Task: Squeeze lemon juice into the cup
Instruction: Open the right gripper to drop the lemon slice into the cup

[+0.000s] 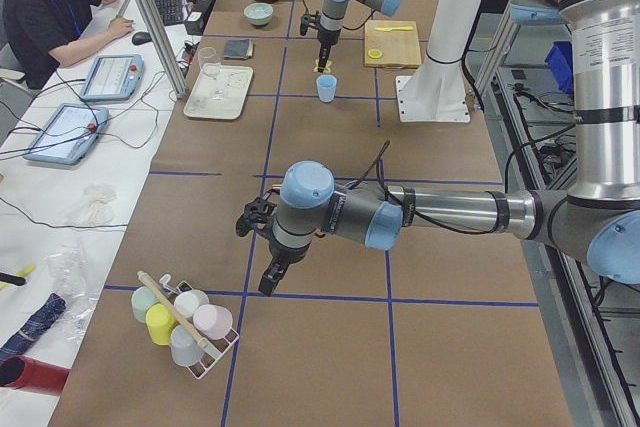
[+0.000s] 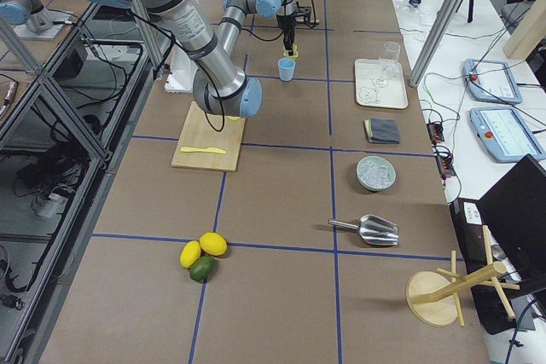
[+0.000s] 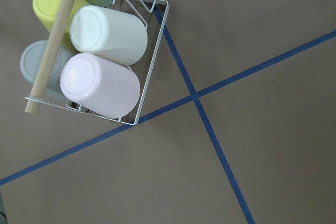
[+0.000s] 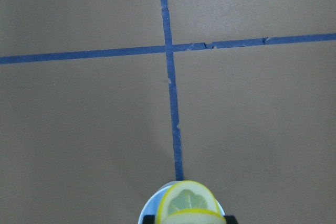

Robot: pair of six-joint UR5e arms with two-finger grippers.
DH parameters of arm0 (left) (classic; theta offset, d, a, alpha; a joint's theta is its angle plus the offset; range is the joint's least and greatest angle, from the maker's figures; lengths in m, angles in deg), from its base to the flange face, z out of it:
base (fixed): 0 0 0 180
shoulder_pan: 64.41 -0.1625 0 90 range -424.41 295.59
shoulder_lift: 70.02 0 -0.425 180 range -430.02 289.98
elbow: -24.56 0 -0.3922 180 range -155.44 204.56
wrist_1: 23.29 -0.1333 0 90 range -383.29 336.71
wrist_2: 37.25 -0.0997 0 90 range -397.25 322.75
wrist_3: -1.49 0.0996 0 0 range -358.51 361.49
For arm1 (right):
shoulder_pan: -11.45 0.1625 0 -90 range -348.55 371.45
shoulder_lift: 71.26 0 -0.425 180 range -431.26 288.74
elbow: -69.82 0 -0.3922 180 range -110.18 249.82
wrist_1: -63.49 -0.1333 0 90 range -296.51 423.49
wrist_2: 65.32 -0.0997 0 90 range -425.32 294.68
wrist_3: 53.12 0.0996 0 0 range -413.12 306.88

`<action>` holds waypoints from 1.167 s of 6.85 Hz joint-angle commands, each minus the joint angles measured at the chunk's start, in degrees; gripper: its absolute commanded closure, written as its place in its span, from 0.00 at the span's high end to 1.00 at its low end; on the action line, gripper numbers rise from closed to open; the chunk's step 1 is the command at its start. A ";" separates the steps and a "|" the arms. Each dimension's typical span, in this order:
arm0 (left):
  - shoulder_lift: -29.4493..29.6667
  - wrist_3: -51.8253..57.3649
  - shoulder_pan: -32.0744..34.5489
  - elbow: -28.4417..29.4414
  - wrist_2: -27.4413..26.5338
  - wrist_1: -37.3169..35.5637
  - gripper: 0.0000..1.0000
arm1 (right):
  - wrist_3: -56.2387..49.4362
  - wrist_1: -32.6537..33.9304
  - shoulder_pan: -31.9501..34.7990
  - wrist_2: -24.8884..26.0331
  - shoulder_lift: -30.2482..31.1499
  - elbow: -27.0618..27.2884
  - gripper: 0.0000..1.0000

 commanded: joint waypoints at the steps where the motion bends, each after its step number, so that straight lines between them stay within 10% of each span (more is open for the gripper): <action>1: 0.01 0.02 -0.03 0.02 0.00 -0.10 1.00 | -0.19 0.06 -0.56 -0.07 0.34 -0.49 0.55; 8: 0.19 -0.24 -0.03 0.46 0.00 -0.10 1.00 | -0.63 0.06 -1.71 -0.33 0.69 0.82 0.72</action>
